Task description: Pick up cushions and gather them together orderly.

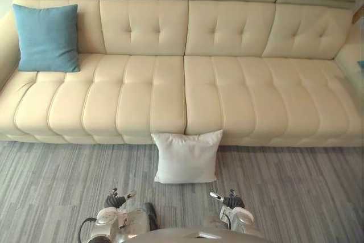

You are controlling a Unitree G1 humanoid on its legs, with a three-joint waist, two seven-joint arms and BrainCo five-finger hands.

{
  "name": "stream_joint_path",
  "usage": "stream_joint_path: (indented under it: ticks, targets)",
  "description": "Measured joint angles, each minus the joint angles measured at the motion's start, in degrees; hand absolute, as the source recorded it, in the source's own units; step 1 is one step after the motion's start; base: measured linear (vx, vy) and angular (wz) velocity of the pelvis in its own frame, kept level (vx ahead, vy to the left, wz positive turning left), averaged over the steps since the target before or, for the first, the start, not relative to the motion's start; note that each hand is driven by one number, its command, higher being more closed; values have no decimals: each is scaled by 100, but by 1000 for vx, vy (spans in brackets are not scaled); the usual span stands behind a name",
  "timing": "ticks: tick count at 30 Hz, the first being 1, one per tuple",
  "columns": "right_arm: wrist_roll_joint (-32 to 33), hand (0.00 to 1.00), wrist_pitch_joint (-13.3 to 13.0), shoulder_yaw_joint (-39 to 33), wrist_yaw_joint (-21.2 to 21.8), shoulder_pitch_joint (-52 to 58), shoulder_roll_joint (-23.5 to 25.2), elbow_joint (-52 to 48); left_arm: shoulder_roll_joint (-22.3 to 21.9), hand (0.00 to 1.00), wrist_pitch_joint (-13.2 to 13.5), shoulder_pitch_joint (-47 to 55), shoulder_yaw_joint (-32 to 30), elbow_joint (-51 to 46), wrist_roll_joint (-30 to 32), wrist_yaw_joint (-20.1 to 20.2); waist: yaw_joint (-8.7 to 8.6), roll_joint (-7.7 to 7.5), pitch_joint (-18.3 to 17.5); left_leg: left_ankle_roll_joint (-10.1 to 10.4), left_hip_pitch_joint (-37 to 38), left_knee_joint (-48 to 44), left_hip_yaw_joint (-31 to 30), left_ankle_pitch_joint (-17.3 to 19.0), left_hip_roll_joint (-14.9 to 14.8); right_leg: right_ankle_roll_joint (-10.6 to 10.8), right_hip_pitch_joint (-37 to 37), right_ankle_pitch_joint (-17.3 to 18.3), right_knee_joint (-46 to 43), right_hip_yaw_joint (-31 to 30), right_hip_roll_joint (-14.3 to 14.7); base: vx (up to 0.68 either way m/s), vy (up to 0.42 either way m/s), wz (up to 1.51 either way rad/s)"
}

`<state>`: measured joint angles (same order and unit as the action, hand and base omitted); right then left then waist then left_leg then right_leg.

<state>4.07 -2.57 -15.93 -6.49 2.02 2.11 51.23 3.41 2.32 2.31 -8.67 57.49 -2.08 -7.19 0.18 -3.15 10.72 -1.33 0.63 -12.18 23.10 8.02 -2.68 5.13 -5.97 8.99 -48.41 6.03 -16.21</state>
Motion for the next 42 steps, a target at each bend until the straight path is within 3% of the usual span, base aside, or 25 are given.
stream_joint_path:
  ticks: [1, 4, 5, 6, 7, 8, 9, 10, 12, 16, 20, 22, 24, 31, 36, 39, 42]
  targets:
    - [-5, 0, -2, 4, 2, -11, -6, -6, -22, 0, 0, 31, -15, -1, 0, 1, -15, 9, 2, 0, 285, 214, 16, 15, -5, -62, -189, 348, -64, 270, 94, 158, -3, -8]
    - [-6, 0, -10, 8, 7, -22, -6, -15, -37, 0, -2, 61, -58, 6, -1, 6, -63, 22, 9, 108, 471, 321, 27, 50, -80, -111, -445, 624, 651, 575, 396, 147, -72, -2]
    - [-6, 0, -7, 7, 7, -54, -16, -14, -64, 0, -2, 69, -151, 13, -1, 7, -70, 34, 8, 192, 517, 334, 27, 68, -130, -167, -491, 591, 1376, 766, 535, 201, -193, -2]
    - [-7, 0, -3, 7, 6, -57, -14, -8, -80, 0, -2, 68, -241, 24, 1, 14, -67, 26, 4, 319, 544, 312, 32, 109, -157, -248, -482, 338, 2249, 835, 653, 171, -169, -4]
    - [-8, 0, -3, 7, 6, -41, -4, -5, -74, 0, -2, 70, -262, 36, 1, 15, -67, 6, -5, 393, 554, 293, 27, 137, -146, -315, -404, 9, 2663, 823, 678, 196, -197, 1]
    - [-28, 0, -4, -7, 7, -44, -67, 13, -153, 0, -4, 37, -305, 114, 1, 16, -73, 83, -8, 512, 592, 239, -100, 208, -213, -420, -258, -429, 2820, 882, 791, 226, -202, 10]
    - [-132, 0, -2, -38, 3, 11, -169, 17, -311, 0, -1, 65, -387, 115, 7, 20, -90, 271, -57, 587, 647, 310, -139, 213, -334, -428, -144, -348, 2952, 975, 907, 286, -242, 10]
    - [-173, 0, -2, -76, 4, 23, -208, 5, -365, 0, -1, 69, -400, 118, 9, 23, -85, 297, -58, 620, 662, 350, -153, 224, -371, -429, -139, -322, 2961, 1011, 953, 297, -206, 16]
    - [-225, 0, 5, -154, 4, 59, -279, -46, -509, 0, -3, 70, -488, 131, 45, 40, -89, 507, -101, 737, 809, 513, -262, 152, -500, -476, 39, -281, 3093, 1173, 1127, 244, -138, 21]
    - [-225, 0, 12, -230, 6, 90, -202, -39, -521, 0, -3, 65, -586, 142, 127, 99, -19, 467, -133, 816, 966, 726, -270, 90, -603, -498, 298, -269, 3380, 1227, 1313, 105, -58, 5]
    - [-221, 0, 20, -235, 5, 176, -187, -41, -449, 0, -5, 64, -590, 139, 134, 140, -15, 400, -127, 843, 920, 670, -258, 75, -568, -451, 348, -307, 3531, 1212, 1286, 30, 37, 5]
    - [-218, 0, 25, -233, 2, 264, -95, -42, -341, 0, -12, 66, -584, 53, 232, 139, -11, 230, -139, 848, 621, 54, -259, 72, -568, -408, 402, -362, 3655, 1226, 1168, 17, 30, 13]
    - [-216, 0, 25, -242, 1, 295, -61, -59, -319, 0, -15, 58, -577, -51, 236, 139, 43, 171, -110, 845, 384, -483, -264, 77, -611, -408, 453, -447, 3758, 1217, 1117, -2, 6, -5]
    - [-209, 0, 24, -327, -15, 328, -55, -116, -334, 0, -14, 21, -460, -61, 227, 134, 63, 227, -85, 759, 348, -433, -288, 211, -634, -401, 512, -737, 4156, 1109, 1267, -30, 30, -9]
    - [-210, 0, 22, -226, -26, 261, -56, -329, -326, 0, -14, 5, -407, -66, 225, 134, 98, 258, -46, 781, 424, -24, -59, 426, -660, -429, 356, -1213, 4598, 673, 1504, -109, 50, -46]
    - [-213, 0, 20, -60, -45, 176, -46, -560, -343, 0, -12, -64, -280, -150, 213, 120, 153, 293, -11, 700, 248, -150, 198, 541, -634, -411, 46, -1315, 4523, 390, 1485, -141, 36, -49]
    - [-223, 0, 4, 231, -214, -40, -134, -1021, -376, 0, 5, -298, -87, -491, -17, -22, 97, 340, 194, 570, -442, -805, 218, 725, -679, -418, -771, -1241, 3863, 346, 1364, -204, 36, -17]
